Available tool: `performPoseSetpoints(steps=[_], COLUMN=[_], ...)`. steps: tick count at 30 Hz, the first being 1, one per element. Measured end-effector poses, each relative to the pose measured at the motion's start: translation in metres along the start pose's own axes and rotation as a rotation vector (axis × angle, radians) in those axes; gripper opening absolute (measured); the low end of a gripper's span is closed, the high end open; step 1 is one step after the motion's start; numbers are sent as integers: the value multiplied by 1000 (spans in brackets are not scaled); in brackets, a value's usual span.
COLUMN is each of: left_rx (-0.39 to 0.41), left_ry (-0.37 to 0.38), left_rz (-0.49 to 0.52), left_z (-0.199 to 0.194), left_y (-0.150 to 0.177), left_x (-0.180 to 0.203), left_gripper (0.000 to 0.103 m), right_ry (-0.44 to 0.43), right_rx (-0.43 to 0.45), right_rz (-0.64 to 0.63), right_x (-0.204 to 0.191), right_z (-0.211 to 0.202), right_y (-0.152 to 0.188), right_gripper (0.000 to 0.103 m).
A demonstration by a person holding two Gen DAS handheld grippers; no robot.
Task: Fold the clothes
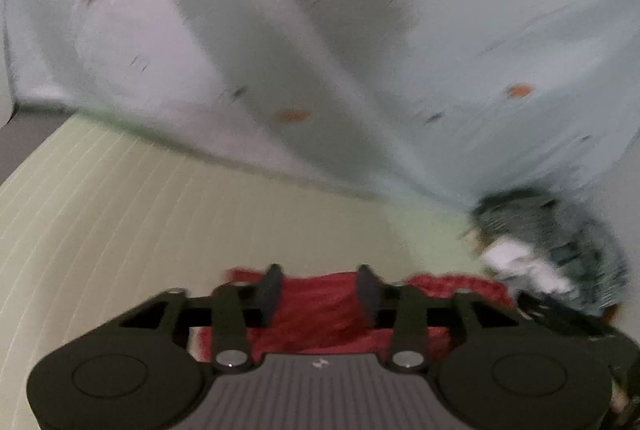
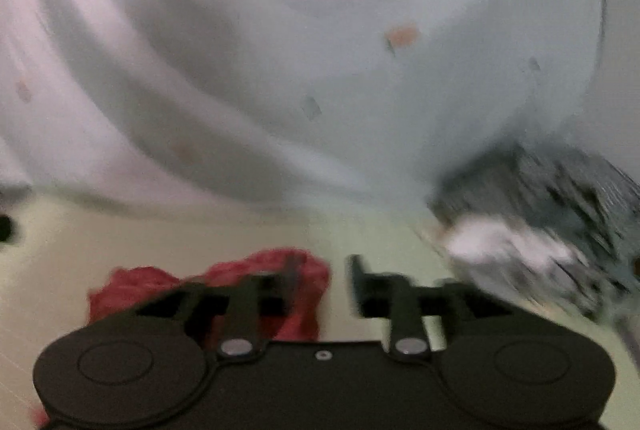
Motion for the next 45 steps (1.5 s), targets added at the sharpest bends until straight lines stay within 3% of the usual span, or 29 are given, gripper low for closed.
performPoseSetpoints(steps=[2,4,5,6,11,16,23,26,27,29,31,33,35,38,40,41,42,44,45], left_rx=[-39,-94,-125,-153,-227,-340,-449,-440,-442,-438,-428,-415,-380,-276,-187,-152,-122,-91,-94], left_ry=[-57,-111,-132,-140,-162,-149,-133,-159,-147,-138,-140,-142,-174,-234,-250,-254,-265,-284,-287], left_rz=[13,-11,-33,-60,-31,-2,55,94,118,146,153,156,173,148,83,64,67,92,101], left_z=[17,37,47,56,97,142,182,188,190,193,197,202,212,217,214,212,208,202,197], left_y=[11,18,22,25,29,50,78,82,83,81,76,71,60,26,1,-9,-17,-21,-19], left_x=[-18,-39,-50,-60,-81,-84,-77,-74,-72,-71,-72,-75,-78,-87,-94,-94,-94,-90,-88], left_gripper=[58,59,59,59,62,64,62,37,15,8,0,0,0,0,1,4,9,19,31], right_ry=[53,72,76,80,49,22,37,33,19,-8,-57,-88,-84,-49,-31,-22,-13,34,51], right_rx=[-65,-123,-142,-160,-214,-301,-482,-520,-525,-537,-539,-533,-481,-371,-286,-242,-199,-128,-103], right_rz=[-11,0,19,39,66,111,125,88,90,94,121,124,76,1,14,22,29,-4,-23], right_x=[7,12,16,20,14,8,16,18,18,20,21,18,14,12,13,14,14,9,7], right_z=[11,18,26,33,75,125,170,176,177,178,185,196,208,226,227,227,227,217,209], right_y=[17,29,34,39,49,68,114,123,123,125,121,113,99,72,48,36,24,12,12], right_gripper=[51,69,83,90,98,96,75,66,62,56,41,9,2,2,5,22,48,73,77])
Point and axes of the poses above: each gripper's, at about its wrist camera, not at the fingertips, and z roughly the way its jaws point, x to its right, y to its underside, the point moved 2 cm from there along z, roughly the way its jaws point, and after that the axes turned 11 degrees about x, right-handed, at the moved point
